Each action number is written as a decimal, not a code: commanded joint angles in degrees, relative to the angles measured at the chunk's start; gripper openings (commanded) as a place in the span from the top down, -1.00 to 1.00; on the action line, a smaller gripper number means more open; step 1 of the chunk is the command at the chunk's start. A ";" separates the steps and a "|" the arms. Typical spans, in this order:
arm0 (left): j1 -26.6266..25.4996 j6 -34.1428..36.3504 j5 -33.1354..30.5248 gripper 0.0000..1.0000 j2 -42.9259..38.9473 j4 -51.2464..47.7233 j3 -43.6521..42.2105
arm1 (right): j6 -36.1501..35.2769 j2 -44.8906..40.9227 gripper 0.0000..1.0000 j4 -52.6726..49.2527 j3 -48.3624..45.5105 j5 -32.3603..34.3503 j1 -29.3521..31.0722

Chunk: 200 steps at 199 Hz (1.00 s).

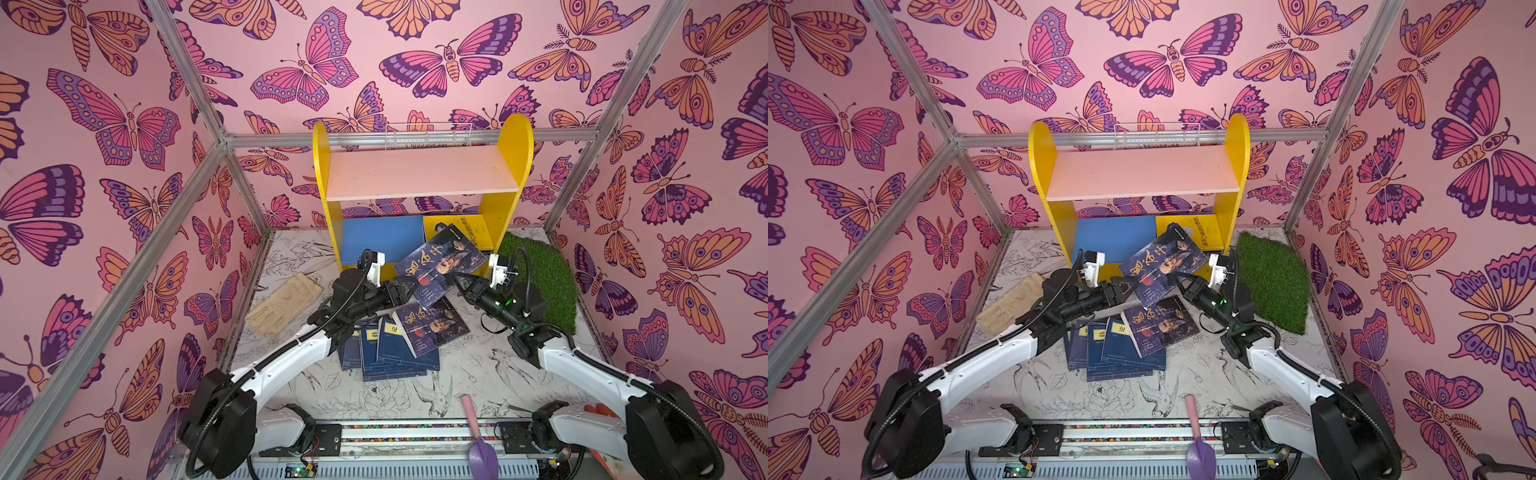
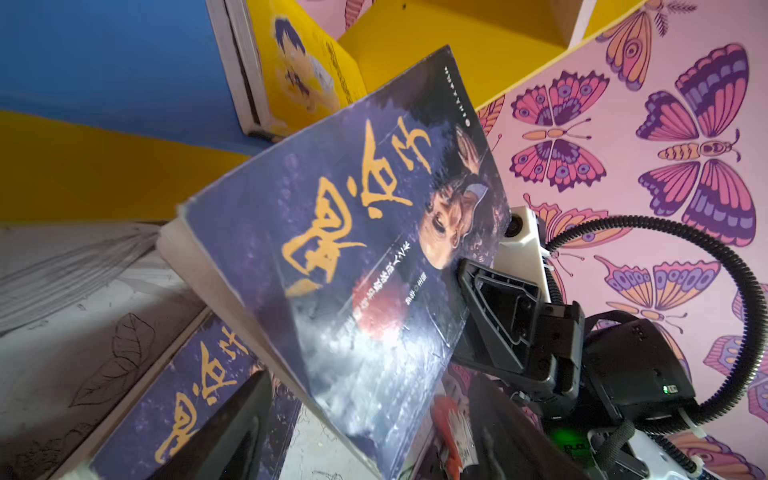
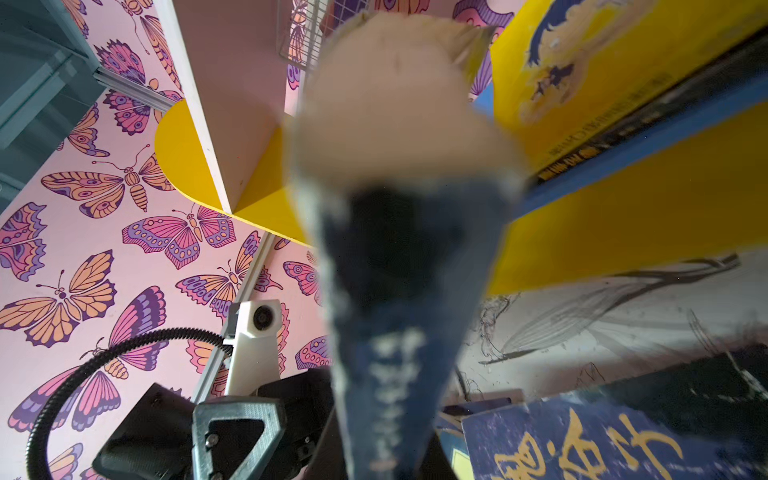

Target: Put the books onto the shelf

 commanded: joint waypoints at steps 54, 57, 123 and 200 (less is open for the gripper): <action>1.24 1.64 -12.94 -0.60 -8.78 -11.54 -5.90 | 2.40 15.71 1.00 18.93 13.33 3.92 0.32; 1.22 1.73 -12.89 -0.60 -8.90 -11.77 -6.01 | 2.65 16.39 1.00 19.60 13.71 4.37 0.32; 1.29 4.18 -13.55 -0.61 -10.57 -15.76 -5.62 | 5.20 23.91 1.00 16.26 19.90 20.64 0.27; 1.38 4.74 -12.93 -0.61 -10.88 -16.71 -5.69 | 6.46 25.28 1.00 7.63 23.29 32.95 0.25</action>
